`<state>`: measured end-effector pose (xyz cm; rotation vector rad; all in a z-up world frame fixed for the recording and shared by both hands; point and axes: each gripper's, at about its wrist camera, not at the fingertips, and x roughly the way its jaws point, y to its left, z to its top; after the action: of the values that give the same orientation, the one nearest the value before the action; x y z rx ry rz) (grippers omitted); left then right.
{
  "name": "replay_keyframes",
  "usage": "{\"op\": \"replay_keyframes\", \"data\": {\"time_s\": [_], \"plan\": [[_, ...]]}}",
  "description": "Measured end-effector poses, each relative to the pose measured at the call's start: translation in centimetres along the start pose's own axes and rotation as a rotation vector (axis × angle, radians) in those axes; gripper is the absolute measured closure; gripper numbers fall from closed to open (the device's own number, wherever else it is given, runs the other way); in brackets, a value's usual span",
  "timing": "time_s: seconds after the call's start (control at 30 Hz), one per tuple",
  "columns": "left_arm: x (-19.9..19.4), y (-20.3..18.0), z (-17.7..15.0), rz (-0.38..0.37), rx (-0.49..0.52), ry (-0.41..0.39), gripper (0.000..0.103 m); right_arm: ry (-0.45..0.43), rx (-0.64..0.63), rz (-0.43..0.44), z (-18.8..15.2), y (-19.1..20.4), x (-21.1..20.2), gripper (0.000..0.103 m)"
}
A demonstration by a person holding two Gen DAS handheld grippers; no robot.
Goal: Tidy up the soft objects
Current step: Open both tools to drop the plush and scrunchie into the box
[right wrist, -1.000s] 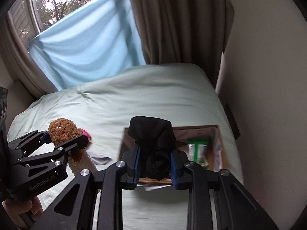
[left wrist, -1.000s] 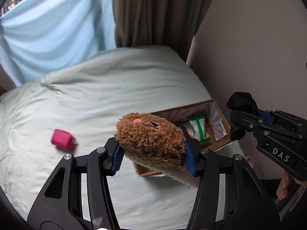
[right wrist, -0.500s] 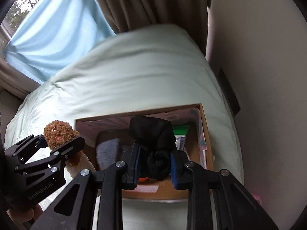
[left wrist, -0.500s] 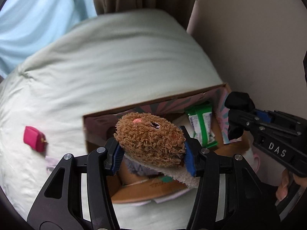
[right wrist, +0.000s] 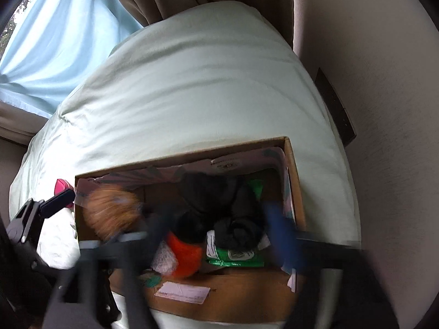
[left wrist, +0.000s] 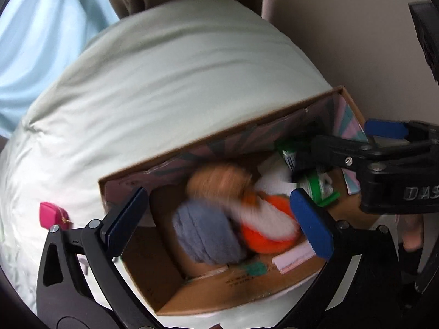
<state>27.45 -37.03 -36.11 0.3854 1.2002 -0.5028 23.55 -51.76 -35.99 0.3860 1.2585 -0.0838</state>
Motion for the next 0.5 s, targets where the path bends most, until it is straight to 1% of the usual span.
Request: {"op": "replay_keyframes", "data": {"time_s": [0.13,0.3,0.5], "plan": [[0.4,0.6,-0.8,-0.030,-0.038,0.026,0.000,0.015,-0.008,-0.006,-0.4,0.4,0.2,0.000],[-0.7,0.9,-0.9,-0.039,-0.061,0.013,0.000,0.002,-0.019,0.002,-0.8,0.8,-0.5,0.000],[-3.4,1.1,-1.0,-0.051,-0.073,-0.015,0.000,-0.022,-0.026,0.005,-1.4,1.6,-2.4,0.000]]}}
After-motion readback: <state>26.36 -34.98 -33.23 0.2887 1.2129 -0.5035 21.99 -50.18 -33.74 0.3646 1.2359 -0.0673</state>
